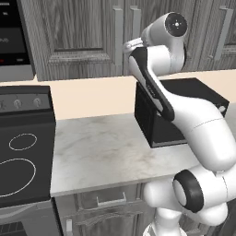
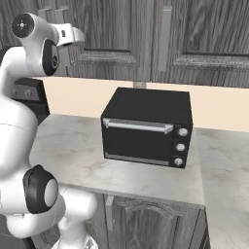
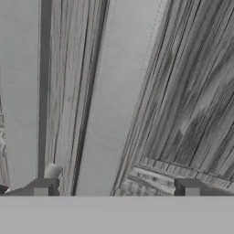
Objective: Move the bowls from the cabinet to the plates on the dining table.
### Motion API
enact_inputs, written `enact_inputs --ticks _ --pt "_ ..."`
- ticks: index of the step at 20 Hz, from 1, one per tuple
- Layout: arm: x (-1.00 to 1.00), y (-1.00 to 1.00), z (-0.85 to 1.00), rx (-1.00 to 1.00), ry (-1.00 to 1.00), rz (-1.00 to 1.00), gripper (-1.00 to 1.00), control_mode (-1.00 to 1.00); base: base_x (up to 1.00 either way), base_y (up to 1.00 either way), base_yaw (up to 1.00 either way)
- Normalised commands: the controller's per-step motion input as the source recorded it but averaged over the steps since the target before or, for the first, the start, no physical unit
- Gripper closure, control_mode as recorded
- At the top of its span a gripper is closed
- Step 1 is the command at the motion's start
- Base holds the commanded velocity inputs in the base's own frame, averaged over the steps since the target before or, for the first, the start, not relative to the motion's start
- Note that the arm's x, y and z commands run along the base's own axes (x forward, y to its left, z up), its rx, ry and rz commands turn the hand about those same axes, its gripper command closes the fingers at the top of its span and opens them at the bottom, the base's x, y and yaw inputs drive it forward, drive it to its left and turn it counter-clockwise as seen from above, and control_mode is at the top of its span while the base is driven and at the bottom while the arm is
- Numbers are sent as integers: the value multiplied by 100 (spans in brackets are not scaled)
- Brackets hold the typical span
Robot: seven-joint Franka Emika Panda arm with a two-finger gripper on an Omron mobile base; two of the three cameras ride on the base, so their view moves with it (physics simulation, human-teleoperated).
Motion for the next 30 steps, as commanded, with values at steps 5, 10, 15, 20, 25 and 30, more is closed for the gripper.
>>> enact_inputs --ticks 5,10,15,20,25,30 --pt "24 14 -4 0 0 0 -100 -100 0 0 0" --pt "23 6 -5 0 0 0 -100 -100 0 0 0" --pt "22 0 -6 0 0 0 -100 -100 0 0 0" --pt "25 0 -11 0 0 0 -100 -100 0 0 0" --pt "22 0 -11 0 0 0 -100 -100 0 0 0" --pt "3 0 -3 0 0 0 -100 -100 0 0 0"
